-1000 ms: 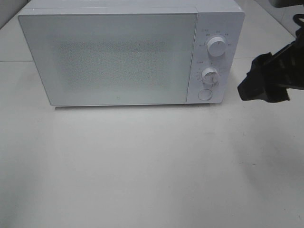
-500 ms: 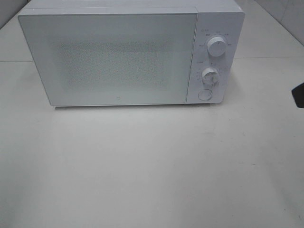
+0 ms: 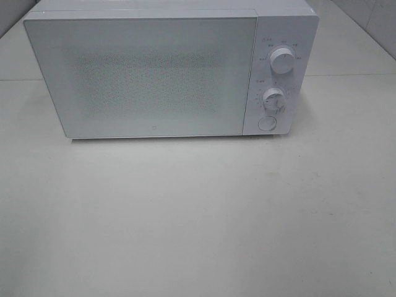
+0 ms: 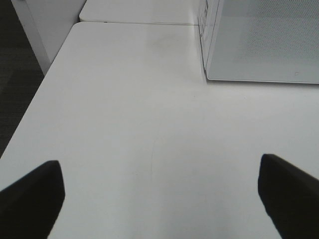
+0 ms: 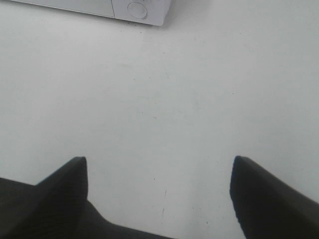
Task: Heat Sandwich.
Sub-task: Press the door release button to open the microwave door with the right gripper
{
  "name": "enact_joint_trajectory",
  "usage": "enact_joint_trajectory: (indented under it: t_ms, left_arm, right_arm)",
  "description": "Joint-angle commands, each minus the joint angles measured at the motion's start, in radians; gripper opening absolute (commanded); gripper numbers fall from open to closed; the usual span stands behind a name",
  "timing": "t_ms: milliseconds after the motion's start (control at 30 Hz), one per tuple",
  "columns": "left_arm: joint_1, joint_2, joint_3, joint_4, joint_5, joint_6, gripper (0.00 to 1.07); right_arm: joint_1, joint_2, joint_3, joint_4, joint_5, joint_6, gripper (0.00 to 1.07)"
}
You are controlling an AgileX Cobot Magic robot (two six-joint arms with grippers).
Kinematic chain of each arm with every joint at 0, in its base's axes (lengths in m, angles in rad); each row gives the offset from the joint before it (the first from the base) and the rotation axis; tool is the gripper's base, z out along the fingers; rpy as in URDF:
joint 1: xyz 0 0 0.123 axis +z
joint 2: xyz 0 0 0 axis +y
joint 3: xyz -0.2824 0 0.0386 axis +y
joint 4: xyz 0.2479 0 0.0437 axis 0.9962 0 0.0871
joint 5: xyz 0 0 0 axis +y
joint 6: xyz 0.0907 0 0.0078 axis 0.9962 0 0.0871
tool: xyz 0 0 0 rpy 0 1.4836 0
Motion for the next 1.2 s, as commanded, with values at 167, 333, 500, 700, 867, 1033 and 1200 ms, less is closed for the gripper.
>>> enact_joint_trajectory:
  t_ms: [167,333,500,700,867,1033,1200]
  left_arm:
    - [0.003,-0.028,0.002,-0.012,-0.009,-0.003,1.01]
    - [0.003,-0.028,0.002,-0.012,-0.009,-0.003,1.01]
    - [0.003,-0.028,0.002,-0.012,-0.009,-0.003,1.01]
    - [0.003,-0.024,0.002,-0.012,-0.009,-0.003,1.01]
    - [0.003,-0.022,0.002,-0.012,-0.009,-0.003,1.01]
    - [0.003,-0.022,0.002,-0.012,-0.009,-0.003,1.01]
    - [0.003,-0.022,0.002,-0.012,-0.009,-0.003,1.01]
  right_arm:
    - [-0.075,-0.135,0.030,0.024,0.017,-0.033,0.76]
    - [-0.138,-0.231,0.076,0.031,0.024,-0.040,0.76]
    - [-0.176,-0.349,0.155,0.067,0.002,-0.055,0.76]
    - [-0.199,-0.435,0.151,0.080,0.001,-0.090,0.76]
    - [-0.199,-0.434,0.152,0.088,0.001,-0.103,0.76]
    - [-0.199,-0.434,0.152,0.088,0.001,-0.103,0.76]
    - [-0.199,-0.434,0.152,0.088,0.001,-0.103,0.76]
